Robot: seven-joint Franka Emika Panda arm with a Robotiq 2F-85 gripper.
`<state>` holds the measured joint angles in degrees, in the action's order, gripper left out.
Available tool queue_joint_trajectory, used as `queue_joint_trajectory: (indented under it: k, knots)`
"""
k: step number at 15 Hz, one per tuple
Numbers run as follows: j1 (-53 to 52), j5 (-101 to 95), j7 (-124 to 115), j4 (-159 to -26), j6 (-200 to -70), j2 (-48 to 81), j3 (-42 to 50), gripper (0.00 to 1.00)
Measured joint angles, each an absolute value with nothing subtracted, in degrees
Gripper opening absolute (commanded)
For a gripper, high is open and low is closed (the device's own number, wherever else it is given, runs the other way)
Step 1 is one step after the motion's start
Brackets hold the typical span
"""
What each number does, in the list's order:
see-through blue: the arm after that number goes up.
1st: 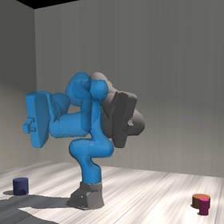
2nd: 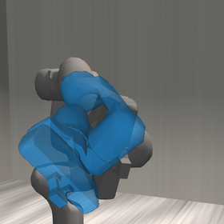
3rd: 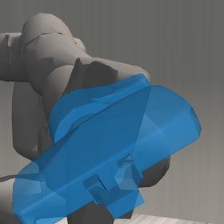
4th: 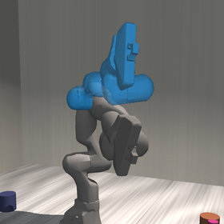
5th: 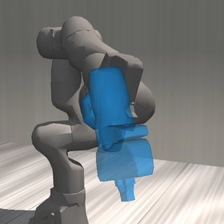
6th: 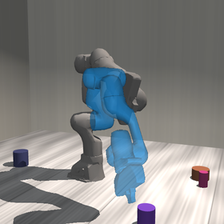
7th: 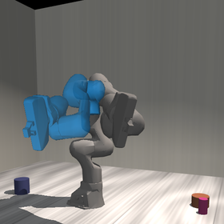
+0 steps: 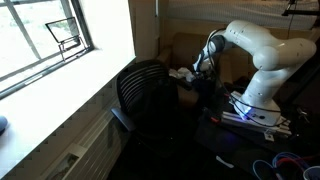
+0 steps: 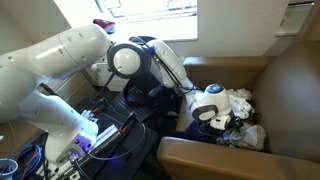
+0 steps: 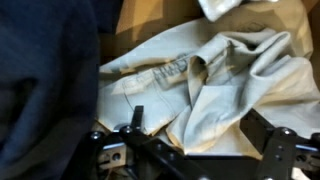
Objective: Unhang the dark blue clothing from the backrest of the black chair and place it on the right side of the sofa, remove the grey clothing from the sofa and hang it on the backrest of the black chair, remove the black backpack from the black chair and put it on the sofa
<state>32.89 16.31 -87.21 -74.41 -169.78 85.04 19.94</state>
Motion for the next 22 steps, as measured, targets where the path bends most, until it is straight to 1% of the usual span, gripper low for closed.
queue_joint_trajectory:
  k: [5, 9, 10, 18, 22]
  knots:
    - [28.6, 16.5, -90.2, -76.3, -175.1, 85.0, 25.7, 0.32]
    - [28.0, 17.8, -90.4, -76.8, -175.9, 85.0, 25.6, 0.05]
    - [28.4, 18.0, -90.3, -76.8, -175.8, 85.0, 24.8, 0.0]
    - [36.6, 18.9, -86.6, -74.8, -176.1, 84.7, 13.8, 0.01]
    - [38.6, 17.9, -83.4, -73.6, -186.2, 81.4, 14.0, 0.01]
